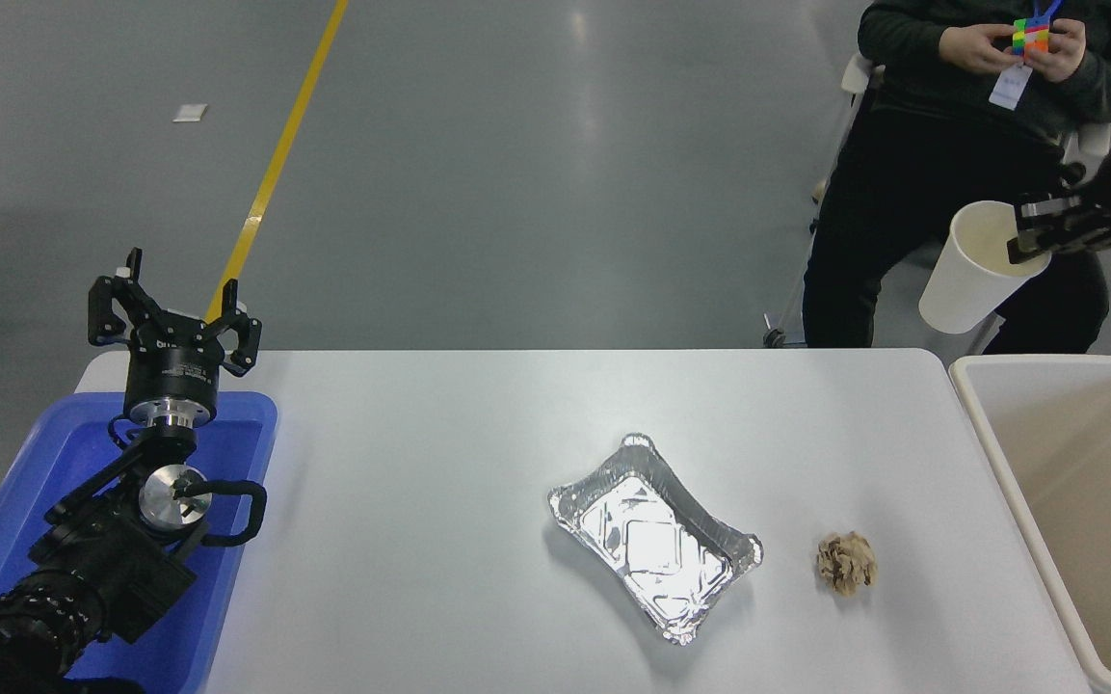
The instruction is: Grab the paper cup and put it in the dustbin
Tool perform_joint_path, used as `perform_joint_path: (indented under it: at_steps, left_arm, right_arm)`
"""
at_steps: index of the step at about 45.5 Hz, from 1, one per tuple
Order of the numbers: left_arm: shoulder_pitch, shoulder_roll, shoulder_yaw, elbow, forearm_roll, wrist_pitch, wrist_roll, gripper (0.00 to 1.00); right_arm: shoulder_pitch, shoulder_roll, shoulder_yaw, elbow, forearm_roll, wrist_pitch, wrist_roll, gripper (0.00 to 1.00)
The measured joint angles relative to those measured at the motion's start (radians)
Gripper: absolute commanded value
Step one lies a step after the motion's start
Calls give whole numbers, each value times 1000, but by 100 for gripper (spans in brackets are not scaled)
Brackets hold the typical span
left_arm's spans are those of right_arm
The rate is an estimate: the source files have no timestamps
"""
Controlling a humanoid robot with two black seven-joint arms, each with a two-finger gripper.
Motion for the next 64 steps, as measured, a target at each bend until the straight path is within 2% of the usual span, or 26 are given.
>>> perform_joint_path:
  at_steps: [9, 19, 25, 33, 38, 45, 55, 64]
  left_arm:
    - [0, 0, 0, 0, 0, 0, 0, 99]
    - [0, 0, 1, 0, 0, 1, 0, 99]
    - [0, 0, 1, 0, 0, 1, 0, 99]
    - [0, 0, 1, 0, 0, 1, 0, 99]
    - [0, 0, 1, 0, 0, 1, 0, 99]
    - [0, 0, 1, 0, -1, 1, 0, 99]
    - [0, 0, 1, 0, -1, 1, 0, 99]
    - [0, 0, 1, 0, -1, 1, 0, 99]
  right_arm:
    - [38, -70, -40, -69, 49, 14, -14, 0]
    - [-128, -192, 2, -261, 148, -35, -23, 0]
    - [-323, -235, 64, -370, 298, -172, -26, 0]
    - [-608, -241, 177, -463, 575, -436, -35, 0]
    - [-776, -222, 280, -492, 717, -595, -49, 0]
    - [-1000, -168, 468, -516, 829, -773, -62, 0]
    - [-1250, -25, 733, -601, 893, -943, -71, 0]
    - [-1381, 159, 905, -769, 917, -1002, -76, 0]
